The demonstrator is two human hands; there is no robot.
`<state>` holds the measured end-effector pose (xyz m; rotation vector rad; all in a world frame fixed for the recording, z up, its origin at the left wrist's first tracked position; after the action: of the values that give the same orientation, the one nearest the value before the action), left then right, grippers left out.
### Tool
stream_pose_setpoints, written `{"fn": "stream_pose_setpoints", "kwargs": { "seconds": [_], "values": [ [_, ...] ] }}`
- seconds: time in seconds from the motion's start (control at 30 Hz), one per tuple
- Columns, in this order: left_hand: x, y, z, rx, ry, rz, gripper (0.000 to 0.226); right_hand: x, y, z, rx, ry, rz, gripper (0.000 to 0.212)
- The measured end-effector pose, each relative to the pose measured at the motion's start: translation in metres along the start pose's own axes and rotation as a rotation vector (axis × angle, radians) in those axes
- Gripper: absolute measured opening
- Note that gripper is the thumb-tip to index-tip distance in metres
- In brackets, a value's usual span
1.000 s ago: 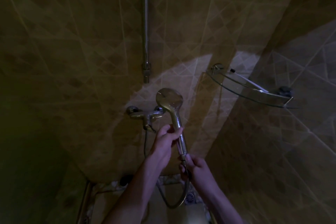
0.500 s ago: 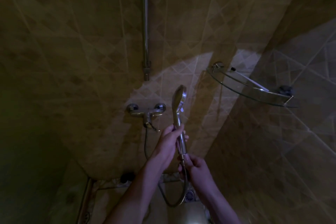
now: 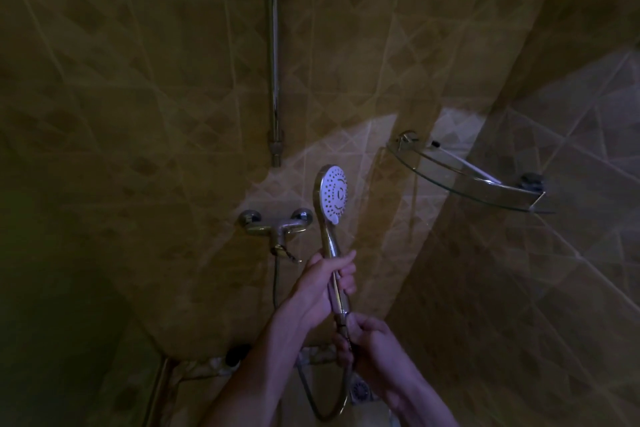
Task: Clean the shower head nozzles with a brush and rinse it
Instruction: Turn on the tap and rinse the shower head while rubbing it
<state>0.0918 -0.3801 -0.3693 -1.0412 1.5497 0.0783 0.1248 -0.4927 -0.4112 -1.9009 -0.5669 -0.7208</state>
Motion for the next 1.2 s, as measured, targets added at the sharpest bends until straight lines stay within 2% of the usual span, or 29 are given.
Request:
{"fn": "stream_pose_setpoints", "kwargs": {
  "seconds": [0.1,0.17,0.27,0.37,0.5,0.6,0.83,0.9,1.03,1.1,1.2],
  "values": [
    [-0.003,0.003,-0.001,-0.023,-0.033,-0.049,0.031,0.005,0.002,0.000,-0.109,0.128,-0.234,0.025],
    [-0.003,0.007,-0.001,-0.125,-0.051,0.020,0.025,0.010,0.003,0.000,-0.187,0.238,-0.426,0.027],
    [0.000,0.006,-0.001,-0.268,-0.064,0.154,0.020,0.014,-0.003,-0.003,-0.275,0.400,-0.690,0.020],
    [0.003,0.007,-0.001,-0.413,-0.086,0.226,0.021,0.011,-0.010,-0.005,-0.316,0.471,-0.896,0.019],
    [0.002,0.008,0.001,-0.453,-0.076,0.164,0.022,0.006,-0.010,0.003,-0.324,0.347,-0.671,0.020],
    [0.003,0.007,0.003,-0.398,-0.039,0.071,0.022,0.004,-0.006,0.003,-0.347,0.270,-0.485,0.030],
    [0.002,0.009,0.002,-0.186,-0.013,0.038,0.030,0.001,-0.002,0.002,-0.281,0.174,-0.266,0.030],
    [0.001,0.009,0.002,-0.180,-0.023,0.043,0.028,0.005,-0.001,0.001,-0.290,0.227,-0.329,0.029],
    [-0.002,0.006,0.004,-0.277,-0.071,0.182,0.017,0.013,-0.003,-0.003,-0.309,0.391,-0.545,0.027],
    [-0.002,0.005,0.003,-0.363,-0.109,0.288,0.015,0.012,-0.004,-0.004,-0.323,0.411,-0.566,0.019],
    [0.000,0.007,0.001,-0.461,-0.134,0.362,0.013,0.009,-0.007,-0.005,-0.326,0.354,-0.580,0.022]
  ]
}}
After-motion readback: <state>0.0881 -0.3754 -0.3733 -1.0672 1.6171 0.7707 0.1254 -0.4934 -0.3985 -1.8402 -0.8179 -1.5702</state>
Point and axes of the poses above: each hand's wrist, its own z-axis towards the middle knuckle, its own y-axis out of the back of the hand, x = y × z, the point moved 4 cm from there along z, towards the middle knuckle, and after that the axes turned 15 degrees about z, right-handed, at the moved point
